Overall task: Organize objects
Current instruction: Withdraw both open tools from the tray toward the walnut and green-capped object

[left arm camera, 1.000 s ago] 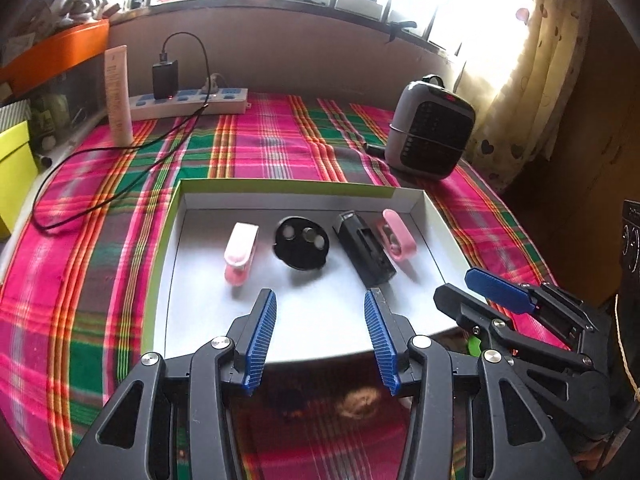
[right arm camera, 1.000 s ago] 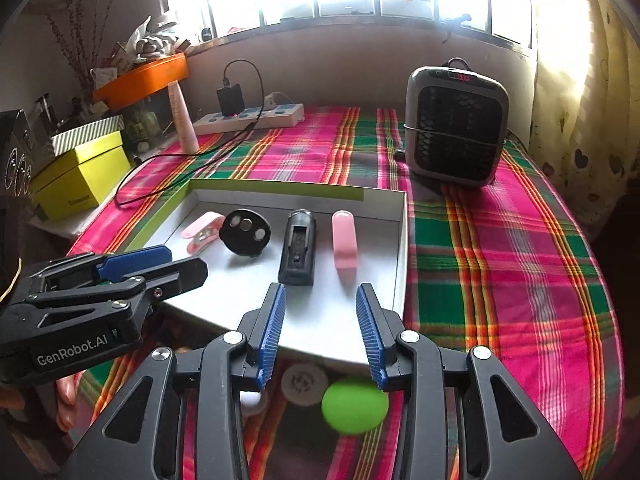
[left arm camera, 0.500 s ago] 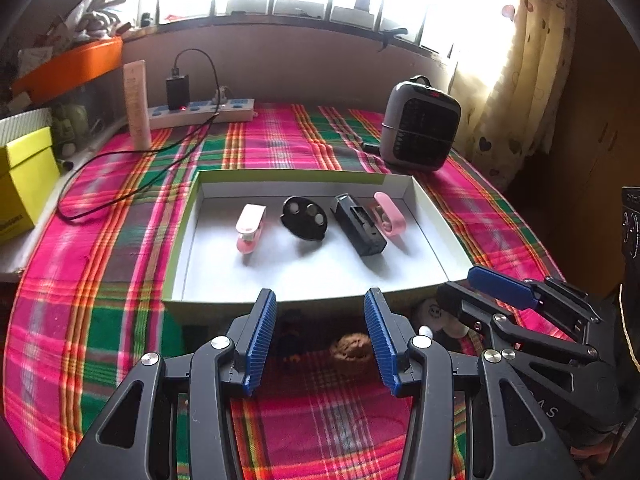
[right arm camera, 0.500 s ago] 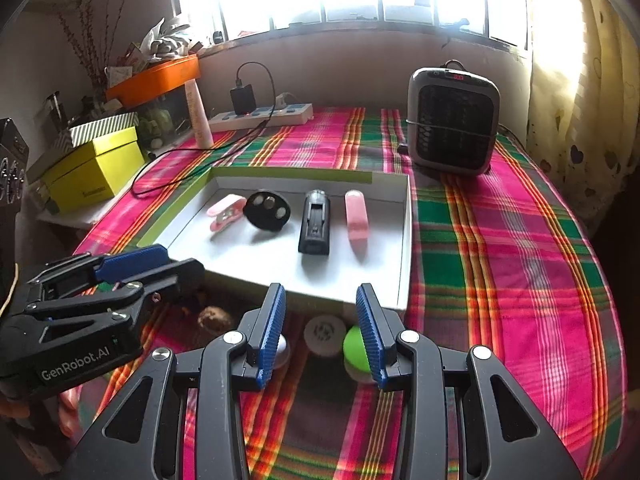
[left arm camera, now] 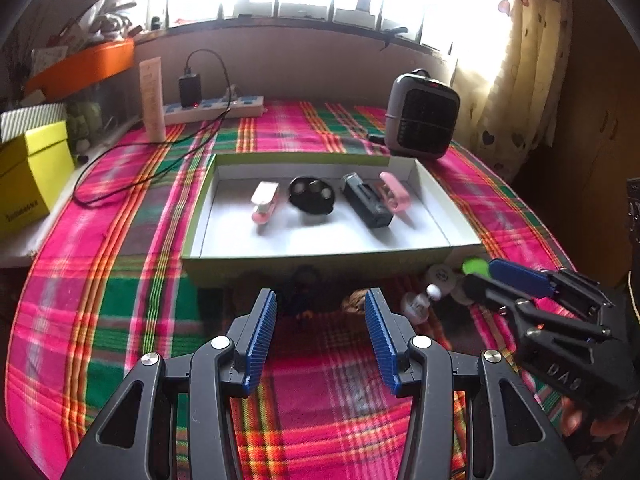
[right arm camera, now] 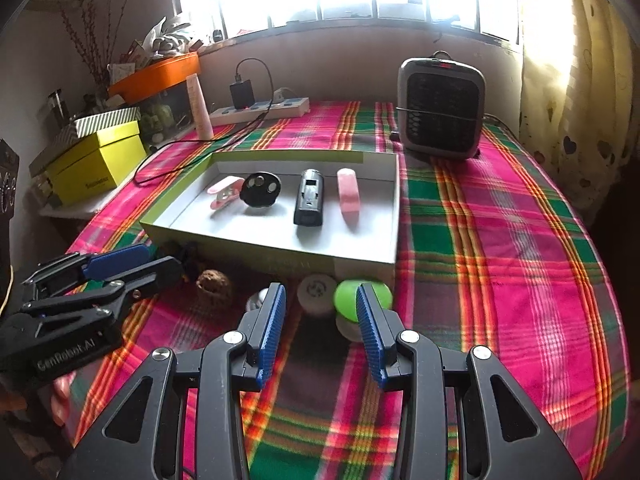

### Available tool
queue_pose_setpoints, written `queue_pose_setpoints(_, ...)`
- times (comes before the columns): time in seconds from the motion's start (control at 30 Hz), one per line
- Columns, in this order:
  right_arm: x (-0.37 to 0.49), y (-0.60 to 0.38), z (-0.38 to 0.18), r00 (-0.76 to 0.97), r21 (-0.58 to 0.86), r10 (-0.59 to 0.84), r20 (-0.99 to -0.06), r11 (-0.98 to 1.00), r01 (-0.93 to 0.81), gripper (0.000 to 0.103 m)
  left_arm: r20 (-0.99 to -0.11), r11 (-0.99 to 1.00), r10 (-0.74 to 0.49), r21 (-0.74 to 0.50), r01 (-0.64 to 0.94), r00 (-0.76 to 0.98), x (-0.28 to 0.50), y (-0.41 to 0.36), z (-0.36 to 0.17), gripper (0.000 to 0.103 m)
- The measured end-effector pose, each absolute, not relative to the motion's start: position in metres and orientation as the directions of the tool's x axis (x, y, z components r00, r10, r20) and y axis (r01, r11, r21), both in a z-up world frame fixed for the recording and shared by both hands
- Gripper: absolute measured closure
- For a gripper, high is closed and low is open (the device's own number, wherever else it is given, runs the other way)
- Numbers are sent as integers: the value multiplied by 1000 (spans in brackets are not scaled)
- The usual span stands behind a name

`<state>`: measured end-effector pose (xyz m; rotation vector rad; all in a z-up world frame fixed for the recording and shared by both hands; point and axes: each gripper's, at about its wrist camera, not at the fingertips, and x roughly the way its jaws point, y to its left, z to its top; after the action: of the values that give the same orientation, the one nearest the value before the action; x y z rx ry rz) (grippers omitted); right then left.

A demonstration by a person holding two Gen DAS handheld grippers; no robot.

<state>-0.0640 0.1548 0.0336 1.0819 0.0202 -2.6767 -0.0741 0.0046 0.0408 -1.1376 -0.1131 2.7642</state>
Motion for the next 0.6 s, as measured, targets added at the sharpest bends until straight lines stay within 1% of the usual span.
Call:
queue_pose_setpoints(0.33,-58,170,28,-691,86,-205,-693,-975,204,64,-699,-984,169,-164,-75,-695,-67,-14,29,58)
queue_pose_setpoints(0.37,-58,171,27,-691,86,-203,-694,-976,200,63,-698,-983,171,-169,-71,-695,-67,-16,28,58)
queue_pose_setpoints(0.4,-59,172,27,-690,86,-199,-696,-977,194,57,-700,-982,171,-175,-66,-693,-67,-20,26,57)
queue_pose_setpoints(0.47,-59,176,25,-688,95,-199,-698,-978,186,53,-707,-979,180,-193,-57,-685,-69,-25,24,53)
queue_pose_setpoints(0.6,-63,180,22,-680,102,-196,-706,-979,176,53,-717,-976,188,-212,-47,-671,-72,-32,18,53)
